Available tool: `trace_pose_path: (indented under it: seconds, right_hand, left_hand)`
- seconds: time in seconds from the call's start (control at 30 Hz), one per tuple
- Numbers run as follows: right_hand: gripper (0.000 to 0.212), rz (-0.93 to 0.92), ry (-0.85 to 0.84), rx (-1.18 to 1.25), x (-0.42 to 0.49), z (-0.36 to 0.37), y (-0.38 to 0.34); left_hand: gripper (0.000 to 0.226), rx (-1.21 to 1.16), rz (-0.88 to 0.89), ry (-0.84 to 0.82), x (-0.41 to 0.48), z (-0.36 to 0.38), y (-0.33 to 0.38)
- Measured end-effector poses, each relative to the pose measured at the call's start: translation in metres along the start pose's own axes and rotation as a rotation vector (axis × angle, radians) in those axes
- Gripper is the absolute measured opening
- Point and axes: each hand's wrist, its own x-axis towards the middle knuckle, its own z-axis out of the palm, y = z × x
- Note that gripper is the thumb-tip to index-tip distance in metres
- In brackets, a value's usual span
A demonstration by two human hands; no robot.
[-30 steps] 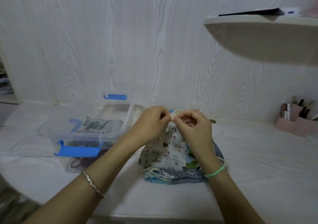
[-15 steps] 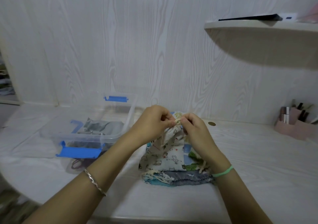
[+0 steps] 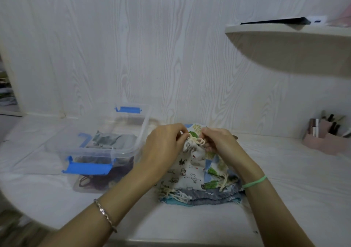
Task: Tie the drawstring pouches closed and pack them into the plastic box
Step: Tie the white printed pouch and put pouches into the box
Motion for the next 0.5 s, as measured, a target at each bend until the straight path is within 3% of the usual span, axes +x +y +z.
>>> trace_pose_path:
  seconds: [0.13,0.27,0.4,0.5]
  right_hand:
    - [0.055,0.072,-0.104,-0.028,0.0019,0.0004,0.0043]
    - [0.044,0.164,-0.187,0.141,0.0053,-0.0013,0.0053]
    - [0.042,0.271,-0.261,0.45,0.0064,-0.0013,0.0077]
    - [0.044,0.285,-0.213,0.506,0.0079,0.0,0.0103]
  left_hand:
    - [0.013,-0.014,0.056,0.061,-0.0039,0.0018,0.0021]
    - [0.012,-0.04,0.114,0.063,-0.0048,0.0059,-0.0005]
    - [0.01,-0.078,0.199,0.171,-0.0093,0.0068,-0.0037]
    - [0.013,-0.106,0.245,0.249,-0.0116,0.0081,-0.0067]
